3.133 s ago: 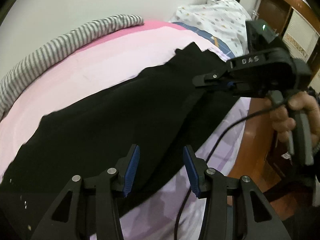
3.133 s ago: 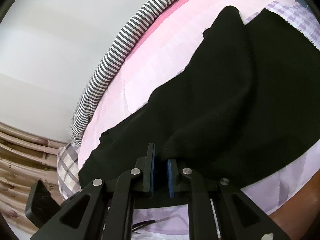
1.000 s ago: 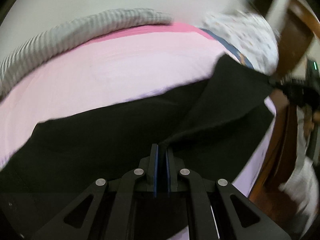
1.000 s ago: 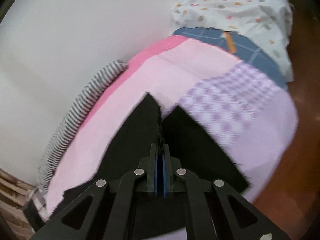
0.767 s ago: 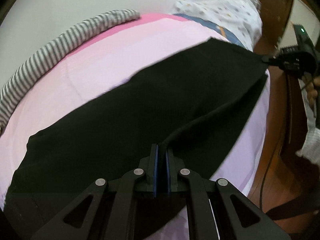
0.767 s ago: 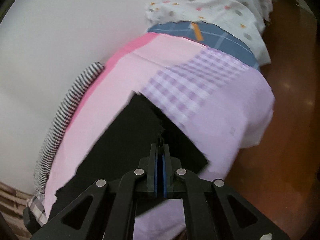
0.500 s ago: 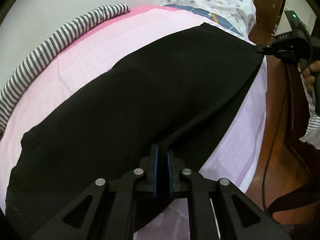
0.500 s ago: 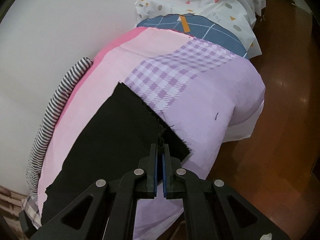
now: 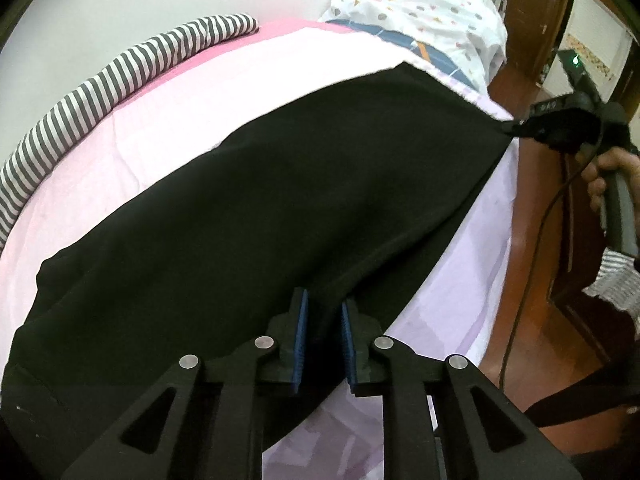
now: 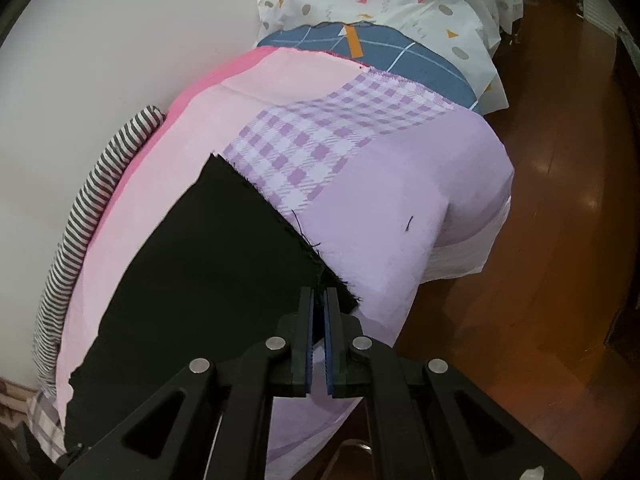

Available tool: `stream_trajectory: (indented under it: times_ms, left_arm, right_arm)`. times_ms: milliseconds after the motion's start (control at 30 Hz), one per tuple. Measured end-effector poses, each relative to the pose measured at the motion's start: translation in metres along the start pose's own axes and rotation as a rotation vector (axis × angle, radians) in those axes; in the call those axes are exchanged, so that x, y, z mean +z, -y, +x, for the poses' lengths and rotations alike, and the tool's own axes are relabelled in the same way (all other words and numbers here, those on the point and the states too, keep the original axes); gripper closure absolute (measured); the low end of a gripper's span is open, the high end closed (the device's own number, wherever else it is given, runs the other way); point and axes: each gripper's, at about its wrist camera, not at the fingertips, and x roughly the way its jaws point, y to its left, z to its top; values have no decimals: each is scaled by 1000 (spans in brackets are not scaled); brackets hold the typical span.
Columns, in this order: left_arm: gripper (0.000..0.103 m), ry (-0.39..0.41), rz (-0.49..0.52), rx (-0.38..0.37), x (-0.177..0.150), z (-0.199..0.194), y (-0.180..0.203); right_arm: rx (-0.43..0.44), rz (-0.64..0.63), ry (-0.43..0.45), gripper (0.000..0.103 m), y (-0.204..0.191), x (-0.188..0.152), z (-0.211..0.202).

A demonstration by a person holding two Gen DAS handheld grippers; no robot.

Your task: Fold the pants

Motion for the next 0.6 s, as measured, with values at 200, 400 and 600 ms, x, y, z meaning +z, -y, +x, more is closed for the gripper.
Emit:
stream_trajectory:
  times_ms: [200, 400, 600]
  left_arm:
    - [61, 61, -77, -87, 2, -18, -18]
    - [55, 147, -176, -210, 3, -61, -55]
    - [54, 217, -355, 15, -25, -98, -130]
  right_arm:
    - [-27, 38, 13, 66, 6, 3, -20]
    - [-11, -23, 74, 66, -19, 12, -52]
    - [150, -271, 31, 66, -113, 10, -49]
